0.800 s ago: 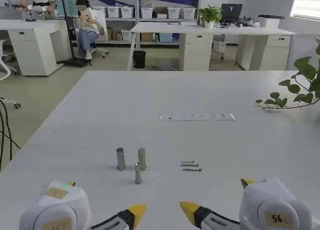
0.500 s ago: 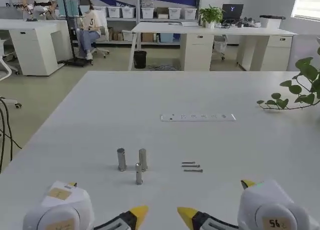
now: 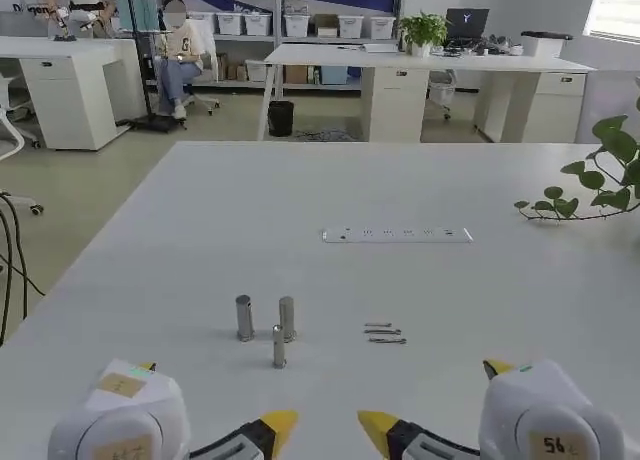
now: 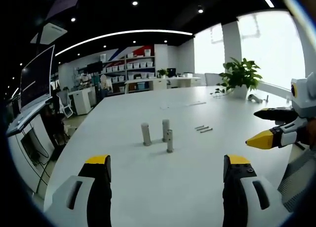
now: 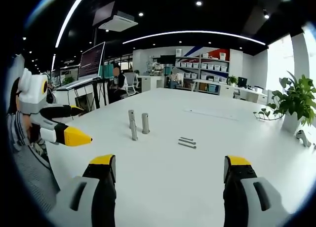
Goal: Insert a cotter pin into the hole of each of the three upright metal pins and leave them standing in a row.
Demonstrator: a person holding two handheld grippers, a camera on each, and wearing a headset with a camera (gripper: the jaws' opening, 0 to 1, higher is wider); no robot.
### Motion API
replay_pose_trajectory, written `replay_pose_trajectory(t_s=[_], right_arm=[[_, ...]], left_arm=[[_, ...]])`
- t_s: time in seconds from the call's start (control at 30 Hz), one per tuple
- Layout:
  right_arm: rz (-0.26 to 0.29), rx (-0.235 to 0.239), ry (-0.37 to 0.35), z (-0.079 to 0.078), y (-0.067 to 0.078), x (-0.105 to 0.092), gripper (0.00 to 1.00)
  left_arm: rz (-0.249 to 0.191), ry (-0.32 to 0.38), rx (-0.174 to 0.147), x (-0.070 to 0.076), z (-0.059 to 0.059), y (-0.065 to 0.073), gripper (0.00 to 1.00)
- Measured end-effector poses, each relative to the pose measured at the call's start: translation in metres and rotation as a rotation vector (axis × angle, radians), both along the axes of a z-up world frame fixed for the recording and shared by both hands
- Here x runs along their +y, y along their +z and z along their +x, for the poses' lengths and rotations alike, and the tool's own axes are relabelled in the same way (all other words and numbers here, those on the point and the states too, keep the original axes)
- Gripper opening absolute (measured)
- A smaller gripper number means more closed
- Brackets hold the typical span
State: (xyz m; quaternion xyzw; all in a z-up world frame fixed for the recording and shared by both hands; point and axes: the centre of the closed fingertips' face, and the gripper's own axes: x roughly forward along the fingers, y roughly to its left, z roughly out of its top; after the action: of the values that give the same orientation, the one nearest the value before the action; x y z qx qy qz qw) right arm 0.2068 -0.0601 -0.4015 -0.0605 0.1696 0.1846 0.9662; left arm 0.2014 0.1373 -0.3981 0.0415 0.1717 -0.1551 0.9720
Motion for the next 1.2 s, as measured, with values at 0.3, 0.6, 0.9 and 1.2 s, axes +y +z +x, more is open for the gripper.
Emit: replay_pose_trajectory(t_s=[0.3,0.6,0.9,1.2], right_arm=[[0.025,-0.003,-0.002,0.0005,0.0018,0.0013,0.89],[0.031,-0.009,0.011,0.0001,0.0026,0.0046,0.89],[0.038,-0.007,0.010,0.0000,0.0025,0.0049,0.88],[0.037,-0.005,0.015,0.0000,0.0019,0.0057,0.88]], left_arm=[[0.002,0.001,-0.004,0.0006,0.0010,0.0001,0.93],[0.005,0.007,0.002,0.0025,0.0006,-0.0012,0.92],[0.006,0.010,0.002,0.0036,0.0007,-0.0014,0.90],[0.001,0.006,0.000,0.0023,0.0007,-0.0005,0.90]])
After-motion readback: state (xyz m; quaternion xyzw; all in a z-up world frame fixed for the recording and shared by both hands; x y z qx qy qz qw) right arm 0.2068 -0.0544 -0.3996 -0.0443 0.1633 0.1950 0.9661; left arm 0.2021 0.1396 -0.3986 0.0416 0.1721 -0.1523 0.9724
